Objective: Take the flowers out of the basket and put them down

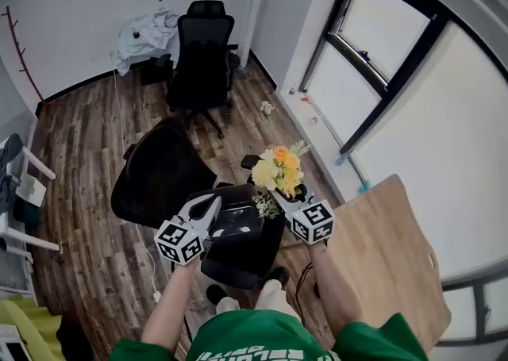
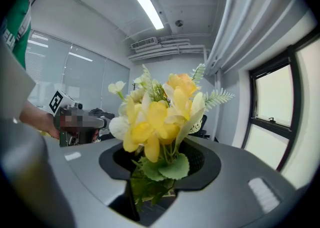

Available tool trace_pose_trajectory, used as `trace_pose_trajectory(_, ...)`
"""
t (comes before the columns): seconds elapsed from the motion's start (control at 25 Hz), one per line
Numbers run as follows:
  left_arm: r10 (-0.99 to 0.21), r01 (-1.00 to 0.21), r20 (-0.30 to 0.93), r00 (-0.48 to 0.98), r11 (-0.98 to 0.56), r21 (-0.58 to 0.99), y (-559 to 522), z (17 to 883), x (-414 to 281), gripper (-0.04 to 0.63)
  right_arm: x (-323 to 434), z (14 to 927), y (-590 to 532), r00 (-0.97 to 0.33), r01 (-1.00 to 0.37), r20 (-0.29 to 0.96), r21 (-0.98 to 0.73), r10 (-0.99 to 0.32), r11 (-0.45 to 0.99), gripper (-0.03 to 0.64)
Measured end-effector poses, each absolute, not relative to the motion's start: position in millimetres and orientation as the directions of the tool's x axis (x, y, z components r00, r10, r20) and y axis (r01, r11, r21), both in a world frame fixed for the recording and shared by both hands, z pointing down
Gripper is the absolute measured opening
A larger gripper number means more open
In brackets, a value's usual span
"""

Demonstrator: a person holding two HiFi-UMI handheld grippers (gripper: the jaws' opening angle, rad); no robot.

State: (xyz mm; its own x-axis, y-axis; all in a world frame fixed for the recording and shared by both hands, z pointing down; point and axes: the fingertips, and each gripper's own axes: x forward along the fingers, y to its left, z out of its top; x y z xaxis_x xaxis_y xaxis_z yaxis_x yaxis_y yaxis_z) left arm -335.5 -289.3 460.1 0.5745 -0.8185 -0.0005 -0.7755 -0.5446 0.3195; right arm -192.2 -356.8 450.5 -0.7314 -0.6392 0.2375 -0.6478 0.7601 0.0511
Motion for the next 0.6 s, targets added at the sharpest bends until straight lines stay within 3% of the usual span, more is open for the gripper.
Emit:
trace_pose_trajectory(0.36, -0.633, -0.602, -0.004, 0.774, -0.738, 0.303, -299, 446, -195, 0.018, -46, 427, -326, -0.550, -0.821, 0.187, 0.056, -0.814, 0.568, 0.207)
trace_pose_trajectory(0.6, -0.499, -0.482, 0.011, 0.867, -0.831, 0.279, -268, 440, -38, 0.018, 105, 428, -267, -0.414, -0.904, 0.170, 0.045, -0.895, 0.426, 0.207)
